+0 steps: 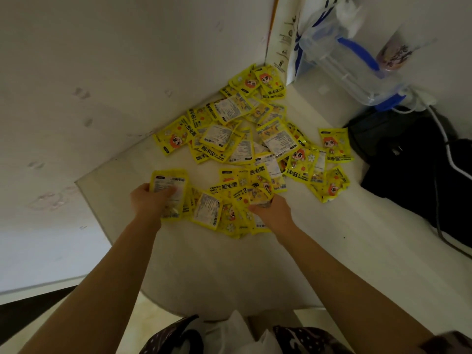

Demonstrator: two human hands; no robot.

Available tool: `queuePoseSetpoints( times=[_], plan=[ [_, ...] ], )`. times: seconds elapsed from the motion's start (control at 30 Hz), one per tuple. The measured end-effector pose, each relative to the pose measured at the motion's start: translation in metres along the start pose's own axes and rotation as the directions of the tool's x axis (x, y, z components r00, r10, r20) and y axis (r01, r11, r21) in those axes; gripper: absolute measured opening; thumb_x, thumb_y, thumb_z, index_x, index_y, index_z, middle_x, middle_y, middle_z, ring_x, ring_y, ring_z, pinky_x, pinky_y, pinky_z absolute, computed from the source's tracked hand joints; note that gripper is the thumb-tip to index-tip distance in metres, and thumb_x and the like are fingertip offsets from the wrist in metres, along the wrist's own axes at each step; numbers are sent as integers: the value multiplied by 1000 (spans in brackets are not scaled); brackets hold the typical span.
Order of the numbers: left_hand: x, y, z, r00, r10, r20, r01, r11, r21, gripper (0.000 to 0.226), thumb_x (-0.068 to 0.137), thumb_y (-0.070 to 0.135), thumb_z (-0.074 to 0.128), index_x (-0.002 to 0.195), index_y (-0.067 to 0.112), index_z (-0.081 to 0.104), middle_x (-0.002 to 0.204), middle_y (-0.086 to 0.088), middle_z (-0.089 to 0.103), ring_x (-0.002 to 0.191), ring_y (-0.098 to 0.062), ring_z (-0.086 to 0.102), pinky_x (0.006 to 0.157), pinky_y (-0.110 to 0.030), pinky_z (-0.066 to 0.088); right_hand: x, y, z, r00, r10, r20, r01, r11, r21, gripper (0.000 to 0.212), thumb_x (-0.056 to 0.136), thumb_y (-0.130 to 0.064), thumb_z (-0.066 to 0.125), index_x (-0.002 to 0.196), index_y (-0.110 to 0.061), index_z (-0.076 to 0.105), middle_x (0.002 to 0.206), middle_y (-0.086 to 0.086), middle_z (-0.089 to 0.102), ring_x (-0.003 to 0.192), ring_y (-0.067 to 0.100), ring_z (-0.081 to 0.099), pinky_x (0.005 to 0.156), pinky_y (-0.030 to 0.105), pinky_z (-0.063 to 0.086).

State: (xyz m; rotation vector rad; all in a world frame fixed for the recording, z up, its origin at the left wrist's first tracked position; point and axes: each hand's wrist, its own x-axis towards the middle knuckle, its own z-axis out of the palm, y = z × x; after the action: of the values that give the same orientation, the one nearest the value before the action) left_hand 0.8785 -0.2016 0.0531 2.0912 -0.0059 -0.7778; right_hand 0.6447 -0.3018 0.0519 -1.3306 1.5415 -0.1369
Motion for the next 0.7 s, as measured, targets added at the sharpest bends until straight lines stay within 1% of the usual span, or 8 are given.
queuePoseSetpoints(
  times=[0.07, 0.1, 0.17, 0.27, 0.37, 0.47, 0.57, 0.7],
  plan=[
    [-2, 0, -7, 1000, 20, 6, -20, 999, -47, 21, 72, 11, 80, 87, 11, 65, 85, -11, 68, 63, -19, 64, 51, -27, 51, -2, 3, -6, 1000, -11, -2, 11, 999, 39, 36, 77, -29, 76, 107, -12, 65, 108, 7, 69, 102, 26, 63, 90, 40, 51],
    [-3, -1, -9, 999, 34, 3, -33, 997, -66, 20, 72, 12, 81, 85, 13, 65, 85, -10, 68, 65, -20, 65, 53, -27, 51, -3, 5, -9, 1000, -23, -15, 23, 998, 59, 40, 78, -29, 75, 112, -12, 63, 111, 8, 68, 104, 26, 63, 89, 37, 51],
    [-8, 2, -10, 998, 60, 3, -59, 992, -111, 20, 71, 14, 81, 82, 15, 65, 83, -8, 69, 65, -19, 67, 49, -25, 52, -6, 10, -15, 998, -40, -57, 45, 993, 104, 41, 79, -28, 74, 117, -14, 63, 114, 7, 68, 106, 25, 63, 89, 34, 49],
    [-25, 10, -2, 993, 115, 41, -108, 983, -147, 22, 72, 15, 82, 89, 13, 67, 80, -5, 70, 62, -16, 66, 43, -21, 50, -13, 19, -27, 994, -34, -104, 52, 984, 173, 36, 80, -26, 74, 114, -17, 65, 111, 5, 70, 103, 23, 65, 91, 35, 51],
    [-51, 15, 15, 975, 172, 144, -151, 978, -142, 23, 73, 16, 81, 91, 14, 68, 80, -4, 71, 63, -18, 68, 48, -25, 53, -22, 33, -38, 990, -6, -139, 40, 969, 243, 42, 76, -29, 76, 115, -19, 65, 111, 4, 71, 103, 24, 66, 94, 45, 52],
    [-82, 11, 37, 946, 194, 261, -169, 979, -116, 20, 73, 15, 80, 90, 16, 68, 79, -4, 71, 65, -20, 68, 51, -29, 56, -34, 54, -52, 982, 49, -183, 13, 946, 324, 46, 73, -34, 76, 116, -22, 64, 110, 2, 70, 101, 23, 67, 91, 46, 54],
    [-112, -2, 62, 907, 207, 367, -201, 978, -56, 21, 74, 17, 80, 92, 15, 69, 79, -4, 71, 65, -19, 69, 47, -27, 55, -56, 79, -72, 965, 127, -229, -15, 901, 434, 36, 76, -34, 75, 109, -23, 66, 103, 1, 72, 94, 23, 68, 87, 46, 56],
    [-152, -27, 94, 853, 186, 488, -212, 977, -3, 21, 73, 17, 81, 91, 16, 70, 80, -4, 72, 66, -20, 69, 49, -28, 53, -95, 122, -98, 929, 215, -302, -16, 838, 545, 19, 81, -24, 72, 99, -24, 69, 98, 4, 73, 91, 24, 69, 83, 43, 57]
  ],
)
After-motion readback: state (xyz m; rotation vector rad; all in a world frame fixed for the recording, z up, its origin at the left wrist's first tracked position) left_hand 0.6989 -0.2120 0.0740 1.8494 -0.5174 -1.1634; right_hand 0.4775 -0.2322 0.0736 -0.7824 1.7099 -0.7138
